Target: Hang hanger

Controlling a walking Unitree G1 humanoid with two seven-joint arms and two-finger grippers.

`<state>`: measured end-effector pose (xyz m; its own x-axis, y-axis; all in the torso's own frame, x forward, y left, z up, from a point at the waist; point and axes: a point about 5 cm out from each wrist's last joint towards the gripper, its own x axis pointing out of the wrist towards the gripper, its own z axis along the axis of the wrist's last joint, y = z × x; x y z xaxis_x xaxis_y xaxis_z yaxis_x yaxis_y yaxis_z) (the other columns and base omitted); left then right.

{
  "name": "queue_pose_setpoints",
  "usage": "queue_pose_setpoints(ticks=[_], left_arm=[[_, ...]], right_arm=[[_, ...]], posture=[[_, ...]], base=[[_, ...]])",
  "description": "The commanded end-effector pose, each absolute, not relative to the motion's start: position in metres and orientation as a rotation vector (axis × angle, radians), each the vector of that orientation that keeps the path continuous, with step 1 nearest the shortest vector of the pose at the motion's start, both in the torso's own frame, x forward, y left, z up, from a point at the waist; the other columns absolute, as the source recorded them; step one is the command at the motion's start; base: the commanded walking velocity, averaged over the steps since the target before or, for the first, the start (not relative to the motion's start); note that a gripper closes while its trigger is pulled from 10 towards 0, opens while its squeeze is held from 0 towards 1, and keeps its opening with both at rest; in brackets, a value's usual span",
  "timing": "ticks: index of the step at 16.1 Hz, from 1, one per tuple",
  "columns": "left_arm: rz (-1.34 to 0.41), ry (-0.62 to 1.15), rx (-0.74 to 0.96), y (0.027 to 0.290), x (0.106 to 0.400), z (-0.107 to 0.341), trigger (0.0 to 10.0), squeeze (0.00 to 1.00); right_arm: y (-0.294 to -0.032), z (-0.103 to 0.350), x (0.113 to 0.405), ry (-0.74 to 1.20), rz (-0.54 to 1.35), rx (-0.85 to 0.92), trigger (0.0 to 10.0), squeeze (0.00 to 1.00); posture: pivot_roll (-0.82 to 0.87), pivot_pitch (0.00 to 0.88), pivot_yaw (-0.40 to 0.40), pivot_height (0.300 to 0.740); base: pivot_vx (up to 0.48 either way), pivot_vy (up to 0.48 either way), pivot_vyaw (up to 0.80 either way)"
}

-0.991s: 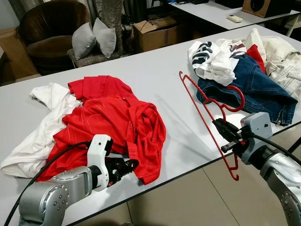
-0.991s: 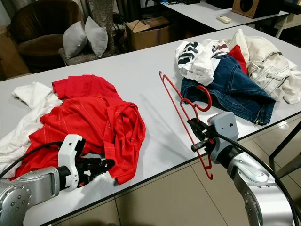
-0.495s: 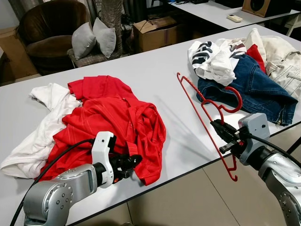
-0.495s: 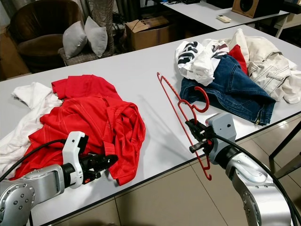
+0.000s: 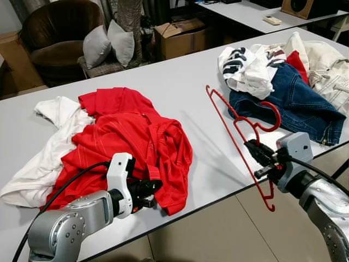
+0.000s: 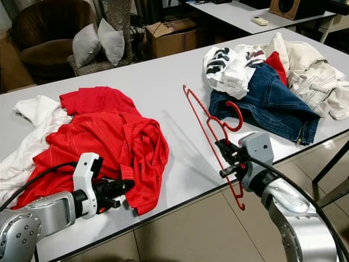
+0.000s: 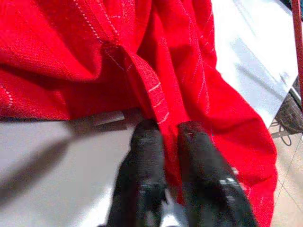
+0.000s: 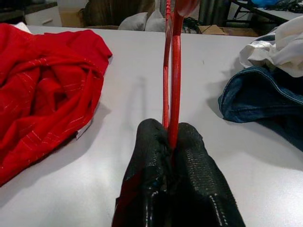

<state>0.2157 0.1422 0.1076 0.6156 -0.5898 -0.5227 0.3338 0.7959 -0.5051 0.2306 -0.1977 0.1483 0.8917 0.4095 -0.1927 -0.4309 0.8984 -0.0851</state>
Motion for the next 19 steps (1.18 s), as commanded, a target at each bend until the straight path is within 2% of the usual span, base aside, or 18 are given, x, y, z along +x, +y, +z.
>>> queue_pose_setpoints(ticks=[1,7,9,11,13,15,16,17,19], left_arm=[[-0.521,0.734,-0.354,0.145,0.217,0.107,0.0,0.0],[-0.516,0.723,-0.345,0.148,0.216,0.108,0.0,0.0],[-0.534,0.656,-0.292,0.155,0.223,0.117,0.0,0.0],[-0.547,0.603,-0.178,0.172,0.236,0.131,0.0,0.0],[-0.499,0.419,-0.014,0.222,0.271,0.182,0.0,0.0],[-0.438,0.241,0.089,0.257,0.295,0.236,0.0,0.0],[-0.483,0.163,0.117,0.26,0.298,0.262,0.0,0.0],[-0.522,0.146,0.121,0.256,0.297,0.271,0.0,0.0],[-0.67,0.223,0.178,0.237,0.286,0.261,0.0,0.0]], right_arm=[[-0.192,0.156,0.23,0.134,0.453,-0.139,10.0,0.0],[-0.183,0.159,0.232,0.091,0.505,-0.079,10.0,0.0],[-0.179,0.163,0.233,0.055,0.525,-0.028,10.0,0.0],[-0.173,0.169,0.235,0.014,0.559,0.027,10.0,0.0],[-0.166,0.174,0.239,-0.005,0.608,0.037,10.0,0.0],[-0.162,0.18,0.243,-0.037,0.653,0.052,10.0,0.0],[-0.159,0.186,0.243,-0.061,0.678,0.06,10.0,0.0],[-0.158,0.188,0.243,-0.063,0.698,0.063,10.0,0.0],[-0.157,0.184,0.236,0.01,0.803,0.008,10.0,0.0]], posture=[[-0.2,0.004,0.122,0.74],[-0.19,0.0,0.113,0.74],[-0.19,0.0,0.113,0.74],[-0.18,0.0,0.11,0.74],[-0.17,0.0,0.106,0.74],[-0.16,0.0,0.105,0.74],[-0.16,0.0,0.111,0.74],[-0.16,0.0,0.111,0.74],[-0.16,0.0,0.118,0.74]], base=[[0.0,0.0,0.0],[0.0,0.0,0.0],[0.0,0.0,0.0],[0.0,0.0,0.0],[0.0,0.0,0.0],[0.0,0.0,0.0],[0.0,0.0,0.0],[0.0,0.0,0.0],[0.0,0.0,0.0]])
